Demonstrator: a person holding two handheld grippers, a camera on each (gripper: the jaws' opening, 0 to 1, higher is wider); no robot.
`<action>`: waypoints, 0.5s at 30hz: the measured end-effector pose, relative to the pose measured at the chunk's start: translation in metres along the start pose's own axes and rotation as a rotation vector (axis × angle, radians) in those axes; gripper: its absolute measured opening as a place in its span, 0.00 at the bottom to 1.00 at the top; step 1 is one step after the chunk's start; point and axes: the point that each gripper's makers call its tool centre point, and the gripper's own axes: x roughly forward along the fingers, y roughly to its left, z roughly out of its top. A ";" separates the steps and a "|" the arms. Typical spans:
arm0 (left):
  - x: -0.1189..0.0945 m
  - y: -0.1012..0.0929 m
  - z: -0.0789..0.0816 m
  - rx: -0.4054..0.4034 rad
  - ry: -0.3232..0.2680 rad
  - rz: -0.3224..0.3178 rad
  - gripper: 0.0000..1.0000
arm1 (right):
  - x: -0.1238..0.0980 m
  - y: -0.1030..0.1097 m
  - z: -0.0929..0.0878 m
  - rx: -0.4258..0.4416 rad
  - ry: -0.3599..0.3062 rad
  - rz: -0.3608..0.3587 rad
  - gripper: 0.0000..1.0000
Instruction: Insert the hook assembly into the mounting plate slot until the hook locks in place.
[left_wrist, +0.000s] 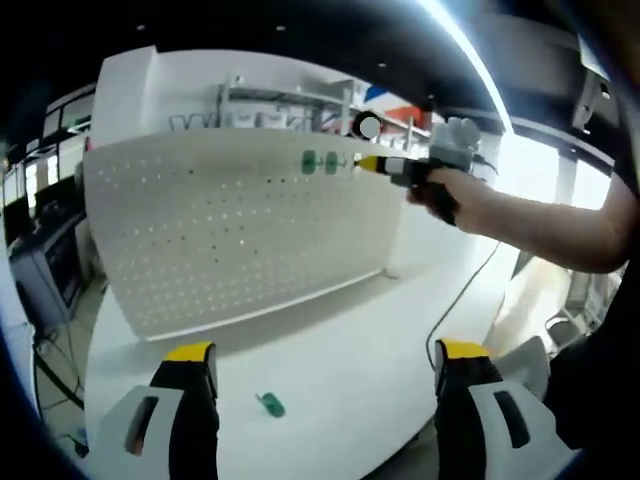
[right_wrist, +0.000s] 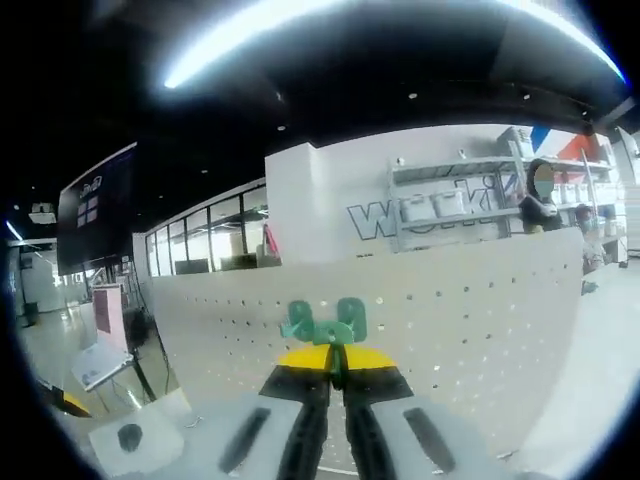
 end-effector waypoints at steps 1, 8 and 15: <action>0.000 0.001 0.000 0.000 0.000 0.000 0.91 | 0.001 -0.002 0.000 -0.002 0.001 -0.004 0.01; -0.001 0.005 -0.004 -0.007 0.012 0.007 0.91 | 0.009 -0.021 0.002 -0.007 -0.002 -0.044 0.01; -0.003 0.010 -0.004 -0.006 0.015 0.019 0.91 | 0.016 -0.036 0.007 0.000 -0.018 -0.074 0.01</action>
